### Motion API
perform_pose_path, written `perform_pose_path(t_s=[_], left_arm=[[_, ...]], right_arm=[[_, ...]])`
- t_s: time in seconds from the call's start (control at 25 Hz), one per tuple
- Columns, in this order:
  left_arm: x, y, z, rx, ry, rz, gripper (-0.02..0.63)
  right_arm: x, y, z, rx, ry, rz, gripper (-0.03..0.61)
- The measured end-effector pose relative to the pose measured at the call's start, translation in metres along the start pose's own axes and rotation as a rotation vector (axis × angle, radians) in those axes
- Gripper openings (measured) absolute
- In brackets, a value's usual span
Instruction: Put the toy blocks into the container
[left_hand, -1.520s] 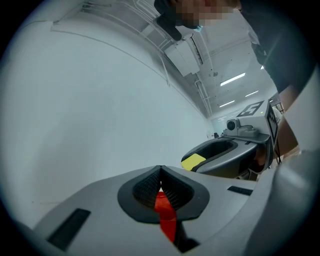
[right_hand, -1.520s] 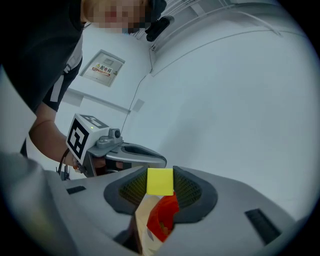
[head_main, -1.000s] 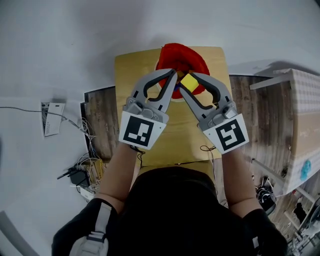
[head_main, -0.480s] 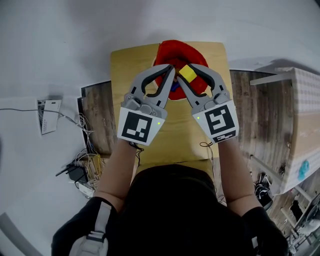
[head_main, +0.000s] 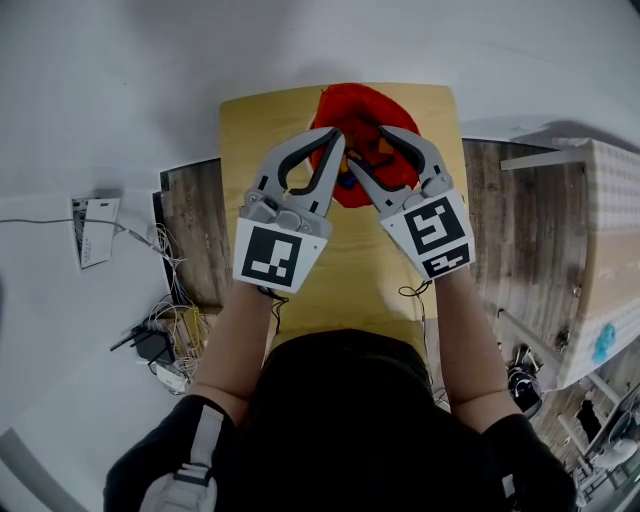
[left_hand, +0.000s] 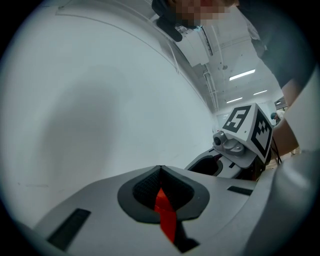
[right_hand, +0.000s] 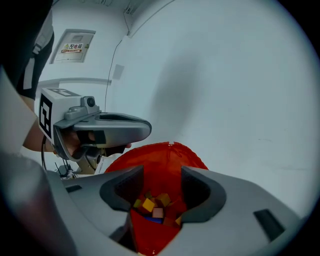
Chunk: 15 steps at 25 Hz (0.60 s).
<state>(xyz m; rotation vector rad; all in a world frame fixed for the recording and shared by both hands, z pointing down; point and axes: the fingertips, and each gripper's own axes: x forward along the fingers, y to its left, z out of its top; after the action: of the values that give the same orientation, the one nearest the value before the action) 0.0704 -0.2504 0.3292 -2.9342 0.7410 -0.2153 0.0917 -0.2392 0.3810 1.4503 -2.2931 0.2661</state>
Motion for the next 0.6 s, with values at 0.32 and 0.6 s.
perform_pose_path(t_s=[0.32,0.6], left_arm=[[0.002,0.002,-0.005,-0.003,0.006,-0.011,0.009],[0.0,-0.004,-0.004,-0.003,-0.002,-0.037,0.009]], right_arm=[[0.004,-0.004,-0.006,0.01,0.015,-0.031,0.23],[-0.007,-0.012,-0.006,0.027,-0.016,-0.115,0.028]])
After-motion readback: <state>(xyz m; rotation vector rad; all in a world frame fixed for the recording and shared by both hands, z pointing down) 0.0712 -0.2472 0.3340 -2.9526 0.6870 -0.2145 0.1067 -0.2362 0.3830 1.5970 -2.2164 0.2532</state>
